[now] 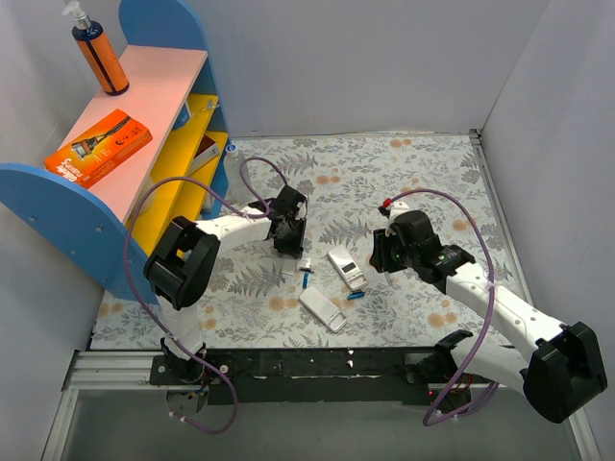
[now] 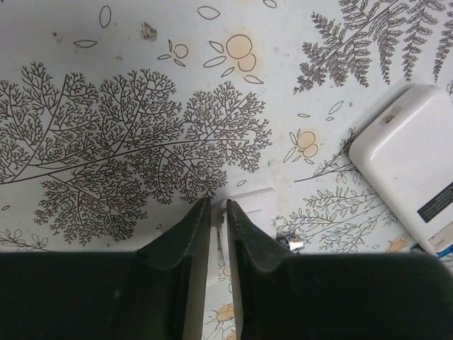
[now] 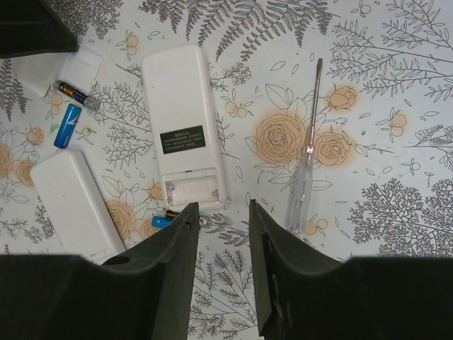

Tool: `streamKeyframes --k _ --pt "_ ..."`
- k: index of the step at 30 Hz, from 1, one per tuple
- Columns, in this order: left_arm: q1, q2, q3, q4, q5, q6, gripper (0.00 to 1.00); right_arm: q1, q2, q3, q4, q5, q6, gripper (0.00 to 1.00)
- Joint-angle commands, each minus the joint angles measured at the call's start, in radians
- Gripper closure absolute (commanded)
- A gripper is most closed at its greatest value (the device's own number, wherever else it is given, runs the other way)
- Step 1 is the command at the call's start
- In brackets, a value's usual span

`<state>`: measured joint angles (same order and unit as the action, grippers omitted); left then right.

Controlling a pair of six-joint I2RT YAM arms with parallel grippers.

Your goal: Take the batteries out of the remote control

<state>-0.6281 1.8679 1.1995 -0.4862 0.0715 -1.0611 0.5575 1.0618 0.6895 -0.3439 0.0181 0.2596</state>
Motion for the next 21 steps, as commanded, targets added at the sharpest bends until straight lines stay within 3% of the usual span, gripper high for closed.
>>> streamKeyframes --k 1,4,21 --pt "-0.002 -0.027 -0.029 -0.040 -0.016 0.024 0.88 0.001 -0.022 0.004 0.006 -0.009 0.003 0.59" --pt "-0.004 -0.024 -0.017 -0.034 -0.025 0.007 1.00 0.001 -0.022 0.002 0.008 -0.009 0.004 0.59" --pt "-0.059 -0.194 -0.086 0.231 -0.306 -0.007 1.00 0.001 0.006 0.004 0.023 -0.010 -0.005 0.59"
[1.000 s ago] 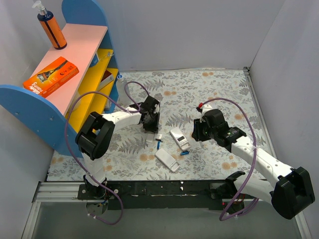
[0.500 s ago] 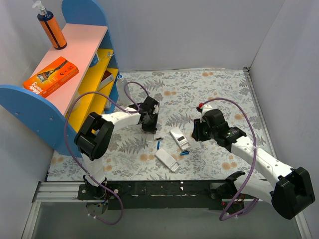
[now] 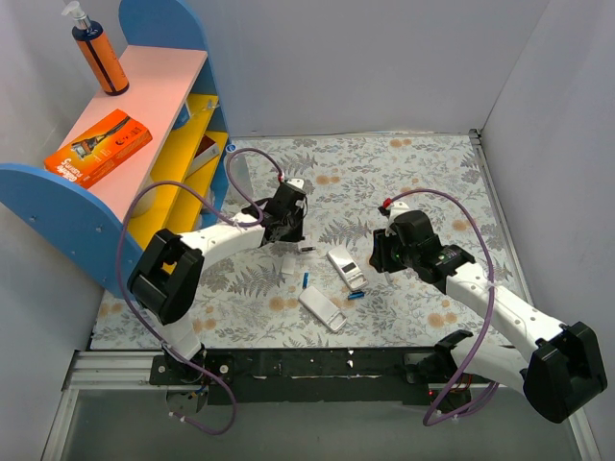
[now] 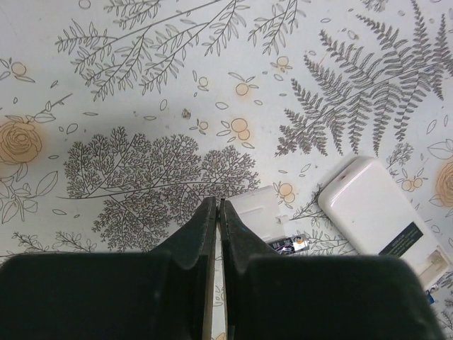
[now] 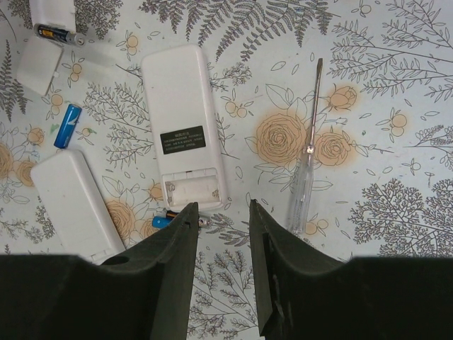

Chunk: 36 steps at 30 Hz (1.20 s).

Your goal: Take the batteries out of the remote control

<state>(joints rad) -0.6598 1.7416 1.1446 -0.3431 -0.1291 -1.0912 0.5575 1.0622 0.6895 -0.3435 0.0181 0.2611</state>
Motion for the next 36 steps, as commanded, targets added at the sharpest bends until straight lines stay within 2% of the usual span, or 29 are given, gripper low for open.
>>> streamKeyframes --k 1,4,5,6,9,15,24,36 --pt "-0.034 -0.065 -0.037 0.096 -0.110 0.027 1.00 0.001 0.007 0.004 0.031 -0.042 -0.006 0.59" --pt "-0.046 -0.039 -0.040 0.099 -0.128 0.042 1.00 0.001 0.007 0.004 0.078 -0.137 -0.002 0.59" --pt "-0.052 -0.034 -0.043 0.096 -0.162 0.050 1.00 0.004 0.005 -0.001 0.145 -0.177 0.000 0.59" --pt "-0.060 -0.027 -0.045 0.096 -0.167 0.056 1.00 0.005 0.008 -0.021 0.190 -0.284 0.000 0.59" --pt "-0.061 -0.007 -0.037 0.089 -0.112 0.051 1.00 0.038 0.047 -0.045 0.363 -0.398 0.033 0.58" --pt "-0.061 0.001 -0.034 0.075 -0.049 0.027 1.00 0.084 0.210 0.013 0.497 -0.392 0.095 0.56" --pt "-0.061 -0.016 -0.062 0.096 -0.017 0.011 1.00 0.087 0.450 0.134 0.529 -0.415 0.056 0.51" --pt "-0.061 -0.037 -0.078 0.118 0.006 -0.012 1.00 0.088 0.619 0.197 0.509 -0.460 -0.042 0.49"
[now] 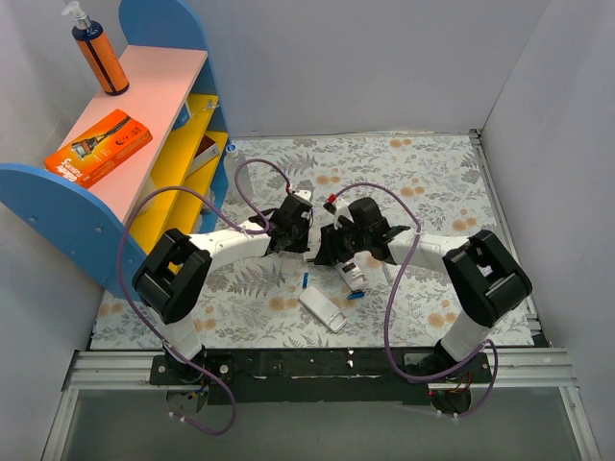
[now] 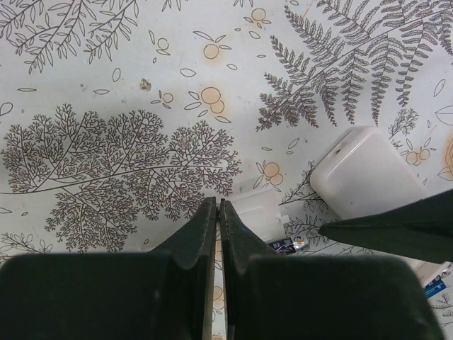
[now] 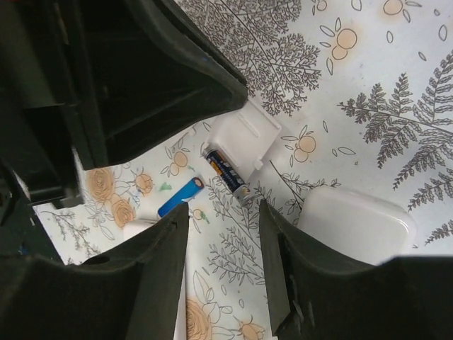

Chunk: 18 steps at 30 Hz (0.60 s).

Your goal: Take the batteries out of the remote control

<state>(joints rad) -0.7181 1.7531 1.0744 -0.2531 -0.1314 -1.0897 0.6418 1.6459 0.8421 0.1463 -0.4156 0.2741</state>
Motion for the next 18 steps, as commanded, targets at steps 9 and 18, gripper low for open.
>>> streamKeyframes --k 9,18 --pt "-0.003 -0.075 -0.031 0.043 0.016 -0.022 1.00 0.015 0.055 0.054 0.058 -0.023 -0.078 0.51" --pt "0.002 -0.084 -0.036 0.044 0.019 -0.035 1.00 0.030 0.086 0.054 0.065 -0.028 -0.081 0.52"
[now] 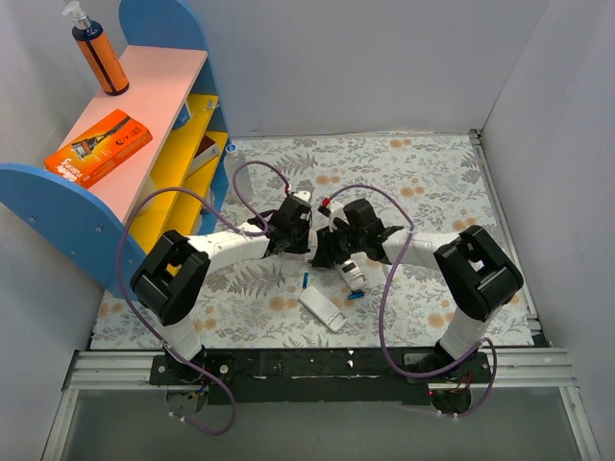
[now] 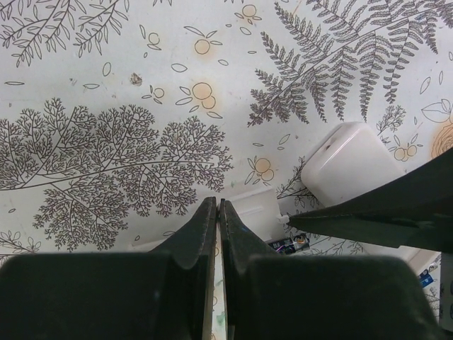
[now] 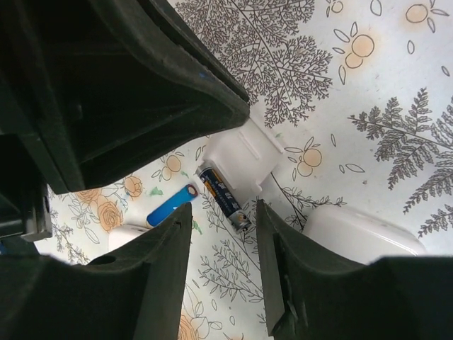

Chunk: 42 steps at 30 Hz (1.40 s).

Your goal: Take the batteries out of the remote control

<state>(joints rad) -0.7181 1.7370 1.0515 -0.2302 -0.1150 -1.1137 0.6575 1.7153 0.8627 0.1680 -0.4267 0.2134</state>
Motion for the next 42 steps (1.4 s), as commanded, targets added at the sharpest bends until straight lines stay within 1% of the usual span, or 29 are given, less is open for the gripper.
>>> streamKeyframes --k 1,3,4,6,7,9,11,12,16,18,21,22,24,25,27,30,31,33,34,35,36,37,39,40,41,42 --pt "0.002 -0.068 -0.015 0.022 0.003 -0.012 1.00 0.016 0.018 0.033 0.044 -0.015 -0.019 0.54" --pt "0.006 -0.068 -0.016 0.020 0.005 -0.012 1.00 0.016 0.020 0.029 0.042 -0.014 -0.019 0.57" --pt "0.008 -0.067 -0.013 0.020 0.003 -0.014 1.00 0.017 0.017 0.025 0.042 -0.014 -0.016 0.62" --pt "0.012 -0.063 -0.010 0.006 -0.017 -0.018 1.00 0.019 0.003 0.019 0.027 -0.004 -0.014 0.69" --pt "0.017 -0.062 -0.004 0.000 -0.024 -0.020 1.00 0.019 -0.003 0.012 0.015 0.000 -0.012 0.78" --pt "0.029 -0.053 0.005 -0.023 -0.043 -0.023 1.00 0.021 -0.029 -0.002 0.002 0.006 -0.003 0.85" --pt "0.042 -0.044 0.015 -0.041 -0.061 -0.031 1.00 0.022 -0.063 -0.040 0.011 0.005 0.010 0.96" --pt "0.055 -0.036 0.016 -0.046 -0.064 -0.034 1.00 0.027 -0.074 -0.053 0.018 0.003 0.018 0.99" --pt "0.085 -0.021 0.031 -0.057 -0.054 -0.044 1.00 0.039 -0.118 -0.094 0.021 0.016 0.027 0.99" --pt "0.097 -0.002 0.062 -0.072 -0.032 -0.046 1.00 0.047 -0.123 -0.106 0.011 0.028 0.034 0.99" --pt "0.097 0.047 0.103 -0.090 -0.019 -0.044 1.00 0.051 -0.103 -0.107 0.002 0.034 0.038 0.85" --pt "0.098 0.059 0.113 -0.092 -0.011 -0.044 1.00 0.053 -0.097 -0.102 -0.005 0.039 0.043 0.76" --pt "0.098 0.091 0.133 -0.103 0.003 -0.046 0.99 0.054 -0.091 -0.084 -0.037 0.071 0.049 0.71" --pt "0.098 0.099 0.146 -0.107 0.006 -0.049 0.98 0.053 -0.092 -0.076 -0.047 0.080 0.050 0.68" --pt "0.098 0.117 0.160 -0.115 0.011 -0.054 0.94 0.054 -0.114 -0.068 -0.071 0.110 0.049 0.65" --pt "0.098 0.131 0.186 -0.133 0.005 -0.052 0.73 0.054 -0.166 -0.039 -0.129 0.170 0.052 0.55" --pt "0.097 0.133 0.195 -0.142 0.000 -0.055 0.55 0.054 -0.183 -0.019 -0.197 0.187 0.049 0.53" --pt "0.097 0.122 0.238 -0.181 -0.002 -0.063 0.47 0.054 -0.246 -0.008 -0.238 0.212 0.041 0.52" --pt "0.097 0.112 0.248 -0.185 0.005 -0.063 0.40 0.054 -0.273 -0.010 -0.272 0.221 0.041 0.49" --pt "0.097 0.101 0.266 -0.193 0.005 -0.064 0.37 0.054 -0.328 -0.010 -0.297 0.233 0.040 0.45" --pt "0.097 0.084 0.275 -0.198 0.006 -0.066 0.31 0.054 -0.357 -0.011 -0.318 0.261 0.041 0.40" --pt "0.097 0.055 0.281 -0.202 0.014 -0.066 0.02 0.054 -0.387 -0.011 -0.340 0.278 0.041 0.29" --pt "0.097 0.016 0.289 -0.213 0.029 -0.069 0.02 0.054 -0.485 -0.021 -0.403 0.304 0.041 0.13" --pt "0.098 -0.028 0.288 -0.215 0.034 -0.070 0.02 0.054 -0.520 -0.024 -0.421 0.310 0.043 0.09" --pt "0.098 -0.052 0.283 -0.215 0.049 -0.071 0.02 0.054 -0.592 -0.028 -0.447 0.319 0.049 0.08" --pt "0.098 -0.077 0.265 -0.215 0.057 -0.074 0.02 0.054 -0.629 -0.039 -0.459 0.336 0.053 0.07"
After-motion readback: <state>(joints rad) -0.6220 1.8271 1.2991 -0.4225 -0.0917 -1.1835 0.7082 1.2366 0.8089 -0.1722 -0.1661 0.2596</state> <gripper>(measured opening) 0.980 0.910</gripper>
